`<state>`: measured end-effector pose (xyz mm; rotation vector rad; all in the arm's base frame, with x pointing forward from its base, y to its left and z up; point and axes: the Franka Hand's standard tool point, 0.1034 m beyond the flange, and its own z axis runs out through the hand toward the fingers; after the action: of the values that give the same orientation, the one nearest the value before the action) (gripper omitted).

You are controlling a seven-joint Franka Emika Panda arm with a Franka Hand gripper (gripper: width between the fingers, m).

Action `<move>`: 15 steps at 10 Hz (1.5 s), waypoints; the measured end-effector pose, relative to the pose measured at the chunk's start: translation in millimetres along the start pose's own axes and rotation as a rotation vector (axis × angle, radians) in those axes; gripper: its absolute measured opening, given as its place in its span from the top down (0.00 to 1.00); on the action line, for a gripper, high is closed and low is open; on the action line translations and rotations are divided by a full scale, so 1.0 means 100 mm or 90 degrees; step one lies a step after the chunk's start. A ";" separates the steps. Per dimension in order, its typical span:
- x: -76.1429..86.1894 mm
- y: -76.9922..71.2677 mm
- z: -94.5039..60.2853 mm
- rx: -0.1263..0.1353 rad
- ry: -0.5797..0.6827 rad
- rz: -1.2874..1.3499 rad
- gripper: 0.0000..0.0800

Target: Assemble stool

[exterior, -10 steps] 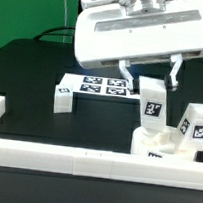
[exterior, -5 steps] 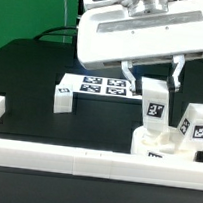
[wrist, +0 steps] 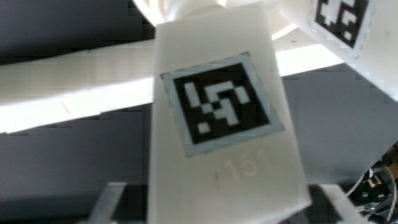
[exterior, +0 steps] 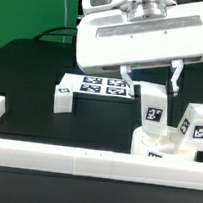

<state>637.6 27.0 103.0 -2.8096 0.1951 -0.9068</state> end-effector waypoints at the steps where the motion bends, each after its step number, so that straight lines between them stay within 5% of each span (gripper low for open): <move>1: -0.01 0.00 0.01 0.000 -0.001 0.001 0.59; 15: -0.12 0.00 0.08 0.001 -0.006 0.005 0.59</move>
Offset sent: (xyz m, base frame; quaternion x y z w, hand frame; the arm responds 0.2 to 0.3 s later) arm -0.0087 0.0021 -0.0082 -0.0004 0.0143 -0.0040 0.9999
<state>632.2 30.4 89.9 -2.8093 0.2025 -0.8907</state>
